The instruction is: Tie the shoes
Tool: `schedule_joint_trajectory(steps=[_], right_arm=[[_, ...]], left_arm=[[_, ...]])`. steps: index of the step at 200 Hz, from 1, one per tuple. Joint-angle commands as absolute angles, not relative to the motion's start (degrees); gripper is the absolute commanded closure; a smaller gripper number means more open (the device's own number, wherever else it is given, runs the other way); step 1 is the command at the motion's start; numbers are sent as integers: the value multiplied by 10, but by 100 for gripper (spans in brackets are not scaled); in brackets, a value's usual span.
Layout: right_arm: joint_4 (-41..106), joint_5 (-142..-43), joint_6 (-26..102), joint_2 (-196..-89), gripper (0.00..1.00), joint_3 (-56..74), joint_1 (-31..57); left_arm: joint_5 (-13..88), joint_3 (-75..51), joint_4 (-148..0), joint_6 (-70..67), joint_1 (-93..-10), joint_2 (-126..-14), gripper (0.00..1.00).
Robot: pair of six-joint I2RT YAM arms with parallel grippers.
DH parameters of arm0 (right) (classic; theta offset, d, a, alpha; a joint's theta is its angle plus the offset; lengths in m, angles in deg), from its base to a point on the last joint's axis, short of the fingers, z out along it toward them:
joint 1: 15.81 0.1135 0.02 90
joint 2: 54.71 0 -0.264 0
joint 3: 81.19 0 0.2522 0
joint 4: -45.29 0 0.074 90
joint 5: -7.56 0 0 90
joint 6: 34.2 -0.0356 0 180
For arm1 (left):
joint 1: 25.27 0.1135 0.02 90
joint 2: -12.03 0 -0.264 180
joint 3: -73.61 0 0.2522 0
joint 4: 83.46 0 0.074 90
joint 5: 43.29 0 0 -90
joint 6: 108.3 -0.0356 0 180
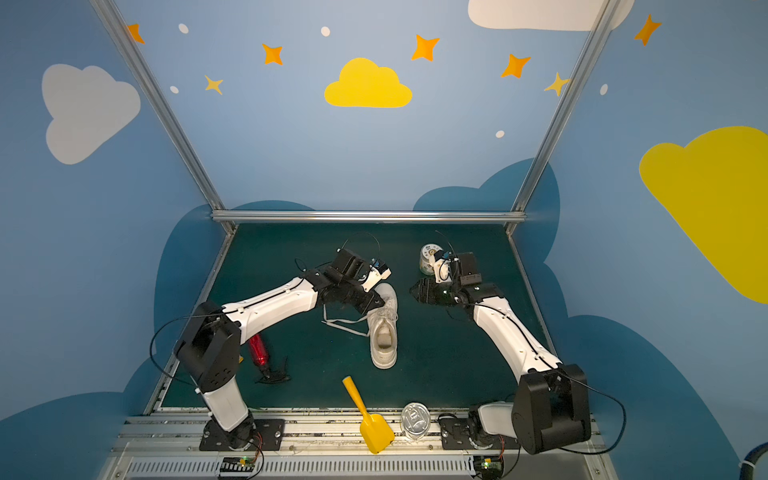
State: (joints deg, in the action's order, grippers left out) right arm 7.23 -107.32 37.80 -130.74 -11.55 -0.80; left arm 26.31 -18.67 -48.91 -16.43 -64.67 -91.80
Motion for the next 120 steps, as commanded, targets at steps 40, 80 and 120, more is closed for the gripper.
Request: schedule_joint_trajectory(steps=[40,80,120], right_arm=[[75,-1092,381,-1313,35,-118,-21],[73,-1096,381,-1315,36,-116,-25],[65,-1097,384,-1310,35,-115,-29]], left_arm=[[255,-255,-467,-176,-653,-953,97],[236,-264,-473,-165,-659,-983,97],[239,-265,-471,-157,-662,-998,90]])
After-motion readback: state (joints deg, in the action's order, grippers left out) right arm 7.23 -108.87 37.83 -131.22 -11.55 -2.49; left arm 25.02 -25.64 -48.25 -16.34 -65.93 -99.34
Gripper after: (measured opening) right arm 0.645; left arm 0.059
